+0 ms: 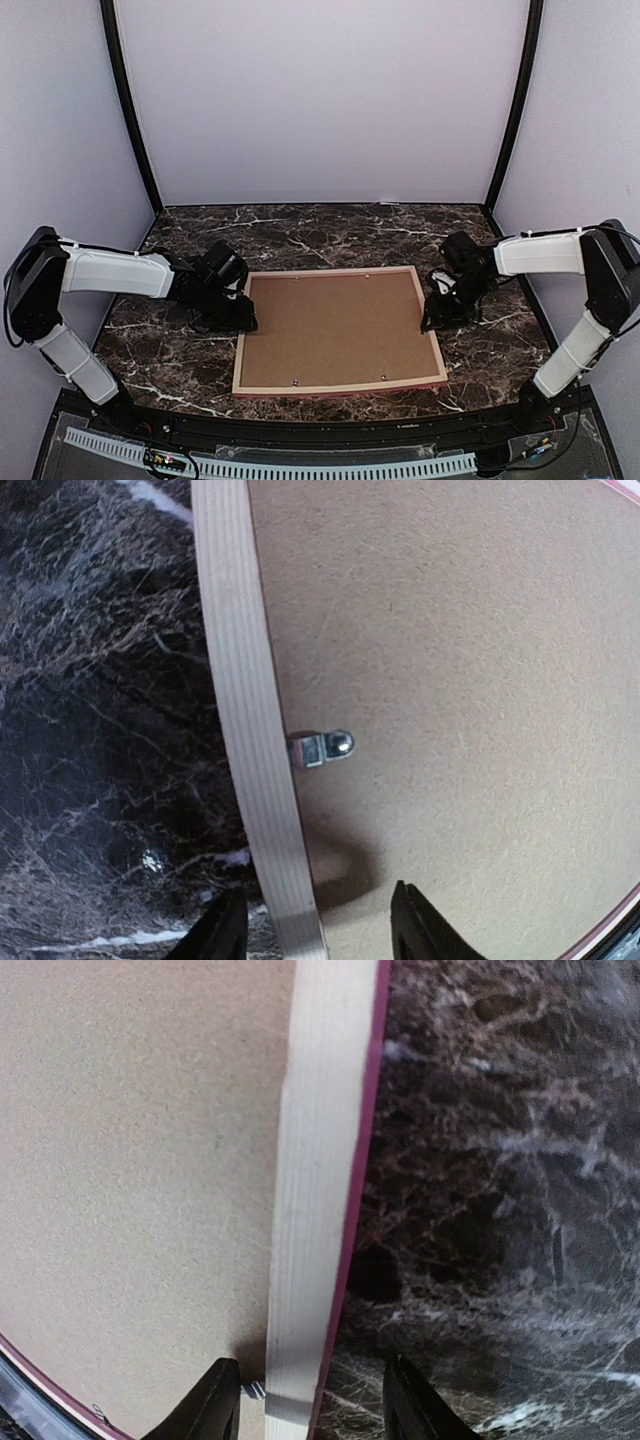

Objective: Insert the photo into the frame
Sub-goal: Press the fastener onto the backboard, then pick up the photo frame from the center of the board.

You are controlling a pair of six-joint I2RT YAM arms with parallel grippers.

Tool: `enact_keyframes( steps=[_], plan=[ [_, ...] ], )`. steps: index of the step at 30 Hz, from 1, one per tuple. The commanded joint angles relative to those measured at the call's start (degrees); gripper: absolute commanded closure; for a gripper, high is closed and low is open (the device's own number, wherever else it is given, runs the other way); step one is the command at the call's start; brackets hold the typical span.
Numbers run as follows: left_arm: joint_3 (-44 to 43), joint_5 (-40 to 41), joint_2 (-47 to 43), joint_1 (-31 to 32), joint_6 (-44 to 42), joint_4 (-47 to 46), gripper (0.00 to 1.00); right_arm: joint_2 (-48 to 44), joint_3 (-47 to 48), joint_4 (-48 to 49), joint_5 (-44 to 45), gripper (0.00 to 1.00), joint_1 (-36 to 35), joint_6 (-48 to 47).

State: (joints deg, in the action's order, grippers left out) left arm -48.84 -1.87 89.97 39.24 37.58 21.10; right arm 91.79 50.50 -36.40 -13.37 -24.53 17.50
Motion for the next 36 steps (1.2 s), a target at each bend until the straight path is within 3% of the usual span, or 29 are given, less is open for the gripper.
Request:
enact_keyframes(
  steps=[1,8,19,27,36],
  plan=[
    [-1.76,0.99,-3.13,0.22,-0.38,1.67,0.4,-3.71,-3.37,-0.05,-3.07,0.48,-0.14,2.63],
    [-3.3,1.12,-5.28,0.19,-1.42,1.28,0.29,-8.04,-8.64,2.02,-3.87,0.48,-1.21,7.02],
    [-3.18,2.13,-13.62,5.67,-7.98,-6.26,0.26,-7.23,-6.95,1.33,2.73,0.83,-5.98,10.97],
    [-8.16,9.57,-10.52,21.09,-19.5,-7.26,0.25,-6.58,2.65,0.15,0.45,1.0,-4.86,9.96],
    [-20.78,23.18,3.09,36.39,-30.54,-0.65,0.24,-4.69,12.76,-6.3,-5.32,1.0,-1.19,5.34]
  ],
)
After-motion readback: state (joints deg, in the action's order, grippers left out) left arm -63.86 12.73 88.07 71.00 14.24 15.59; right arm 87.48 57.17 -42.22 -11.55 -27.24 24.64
